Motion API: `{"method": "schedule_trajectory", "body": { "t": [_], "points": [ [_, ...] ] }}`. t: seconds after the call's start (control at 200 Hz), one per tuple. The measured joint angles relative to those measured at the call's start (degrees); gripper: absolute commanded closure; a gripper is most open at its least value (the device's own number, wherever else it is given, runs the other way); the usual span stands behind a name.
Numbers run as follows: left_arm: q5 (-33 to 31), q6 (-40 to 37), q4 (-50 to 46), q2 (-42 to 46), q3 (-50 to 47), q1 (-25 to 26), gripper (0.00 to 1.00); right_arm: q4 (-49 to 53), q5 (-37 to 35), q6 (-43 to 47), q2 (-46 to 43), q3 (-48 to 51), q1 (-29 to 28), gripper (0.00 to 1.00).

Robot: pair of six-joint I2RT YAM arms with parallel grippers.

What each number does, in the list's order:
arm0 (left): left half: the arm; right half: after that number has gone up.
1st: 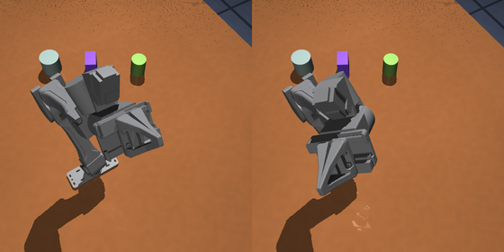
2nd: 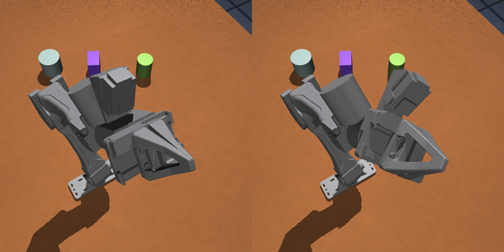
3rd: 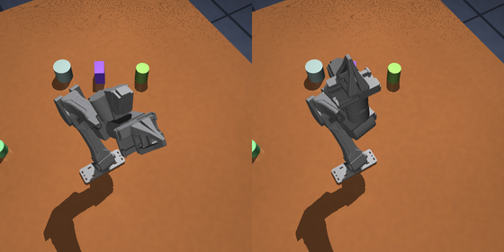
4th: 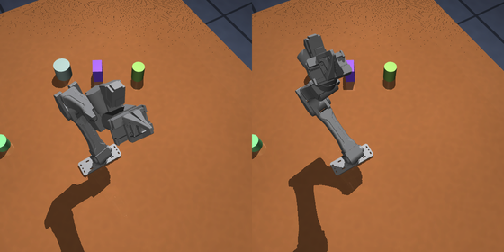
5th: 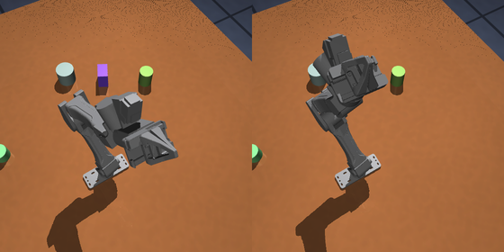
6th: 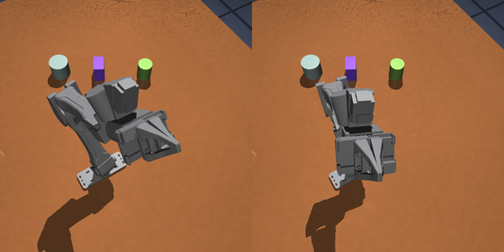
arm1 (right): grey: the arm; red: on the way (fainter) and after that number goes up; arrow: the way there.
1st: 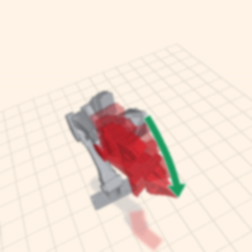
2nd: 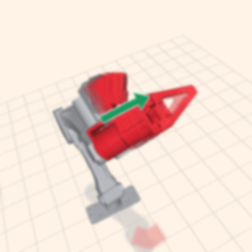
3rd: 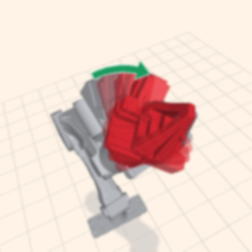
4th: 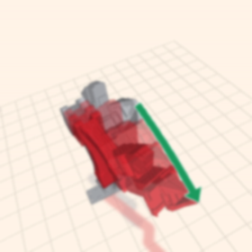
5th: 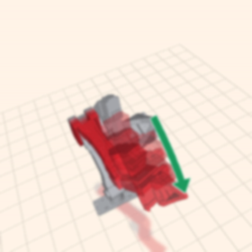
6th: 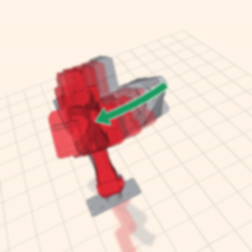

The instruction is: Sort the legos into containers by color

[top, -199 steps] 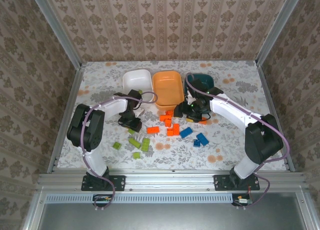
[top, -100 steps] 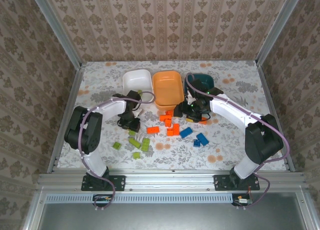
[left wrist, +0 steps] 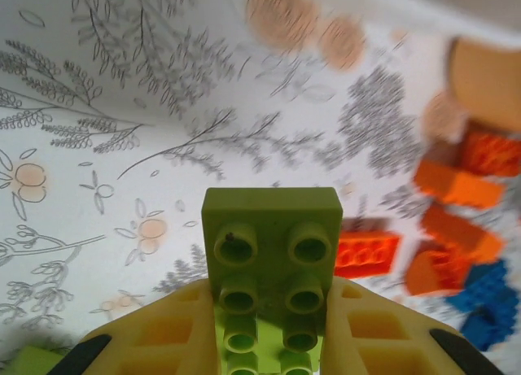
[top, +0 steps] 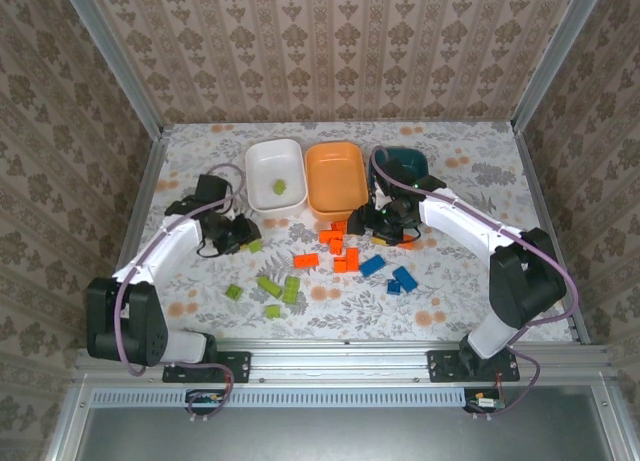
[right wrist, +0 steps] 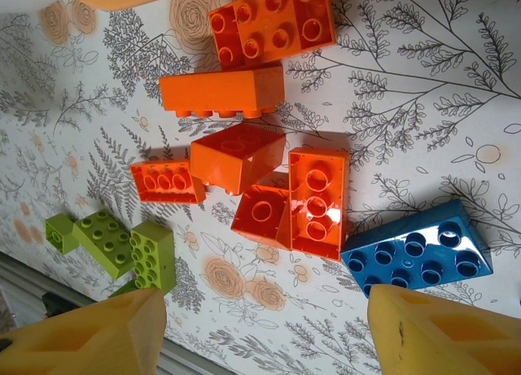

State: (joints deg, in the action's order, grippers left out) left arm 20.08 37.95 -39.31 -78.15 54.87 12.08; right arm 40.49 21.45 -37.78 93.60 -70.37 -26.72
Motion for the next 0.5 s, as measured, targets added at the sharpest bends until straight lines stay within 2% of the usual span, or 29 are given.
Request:
{"method": "schedule_trajectory", "body": {
  "t": [0.18, 0.355, 0.5],
  "points": [
    [1.46, 4.13, 1.36, -5.88, 12.92, -0.5, 0.75, -0.02, 0.02, -0.17, 0.15, 0.0, -0.22, 0.33],
    [1.55, 3.3, 2.12, -18.01, 25.79, -0.55, 0.75, -0.02, 0.0, -0.28, 0.11, 0.48, -0.44, 0.32],
    [1.31, 1.36, 1.14, -27.3, 32.68, -0.61, 0.75, 0.13, -0.26, -0.44, -0.7, 2.16, -0.55, 0.32]
  ]
}}
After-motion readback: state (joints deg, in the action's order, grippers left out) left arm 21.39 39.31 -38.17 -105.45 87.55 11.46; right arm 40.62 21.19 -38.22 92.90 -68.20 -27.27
